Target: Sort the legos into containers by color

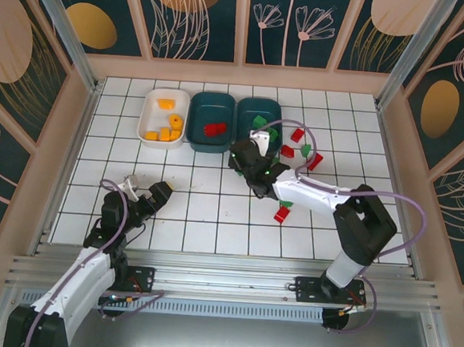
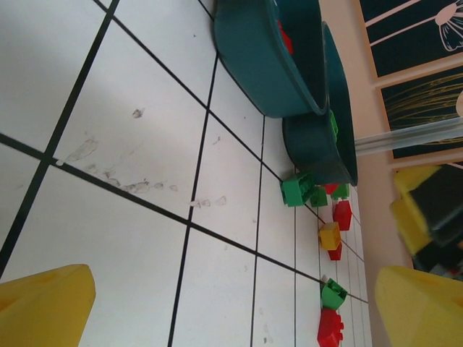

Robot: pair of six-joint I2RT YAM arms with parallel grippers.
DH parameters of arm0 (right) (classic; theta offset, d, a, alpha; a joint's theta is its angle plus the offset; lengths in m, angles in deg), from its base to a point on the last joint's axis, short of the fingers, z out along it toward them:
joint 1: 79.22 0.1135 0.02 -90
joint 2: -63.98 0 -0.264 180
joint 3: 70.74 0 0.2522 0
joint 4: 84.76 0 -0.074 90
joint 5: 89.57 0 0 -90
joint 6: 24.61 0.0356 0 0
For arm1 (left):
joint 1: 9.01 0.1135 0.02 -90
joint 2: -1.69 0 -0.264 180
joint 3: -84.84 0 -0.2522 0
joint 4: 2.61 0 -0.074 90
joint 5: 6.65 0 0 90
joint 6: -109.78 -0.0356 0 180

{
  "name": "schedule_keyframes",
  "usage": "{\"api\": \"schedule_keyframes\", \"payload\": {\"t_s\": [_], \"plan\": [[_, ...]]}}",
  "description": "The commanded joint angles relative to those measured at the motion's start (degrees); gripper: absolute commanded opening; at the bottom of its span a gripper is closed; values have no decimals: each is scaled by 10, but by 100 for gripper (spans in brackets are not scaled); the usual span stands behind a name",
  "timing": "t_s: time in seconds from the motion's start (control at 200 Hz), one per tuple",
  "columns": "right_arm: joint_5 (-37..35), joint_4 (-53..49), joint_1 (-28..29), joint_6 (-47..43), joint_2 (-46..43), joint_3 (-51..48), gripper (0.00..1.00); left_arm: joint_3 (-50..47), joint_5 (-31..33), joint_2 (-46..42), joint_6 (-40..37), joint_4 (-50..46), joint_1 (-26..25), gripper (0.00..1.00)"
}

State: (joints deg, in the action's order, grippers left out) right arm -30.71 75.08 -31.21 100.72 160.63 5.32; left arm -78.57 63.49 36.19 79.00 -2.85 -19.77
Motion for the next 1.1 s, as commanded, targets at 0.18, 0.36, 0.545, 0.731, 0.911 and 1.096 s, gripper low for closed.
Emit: {"api": "schedule_keyframes", "payload": {"t_s": [0.18,0.36,0.545,0.731,0.911,1.096], "plan": [[-76,-69,-1,130,102,51,87,28,-13,8,-4,23,0,99],[-48,-59,-9,127,153,85,87,23,-7,-8,-2,15,1,98],[-35,-29,-11,128,181,93,88,16,-4,-11,-4,14,0,98],[-17,-7,-19,126,196,84,83,14,-1,-5,-6,18,1,98],[-13,22,-20,112,189,56,68,15,1,-4,-10,16,1,99],[0,47,-24,103,176,29,49,17,4,1,-10,17,1,98]]}}
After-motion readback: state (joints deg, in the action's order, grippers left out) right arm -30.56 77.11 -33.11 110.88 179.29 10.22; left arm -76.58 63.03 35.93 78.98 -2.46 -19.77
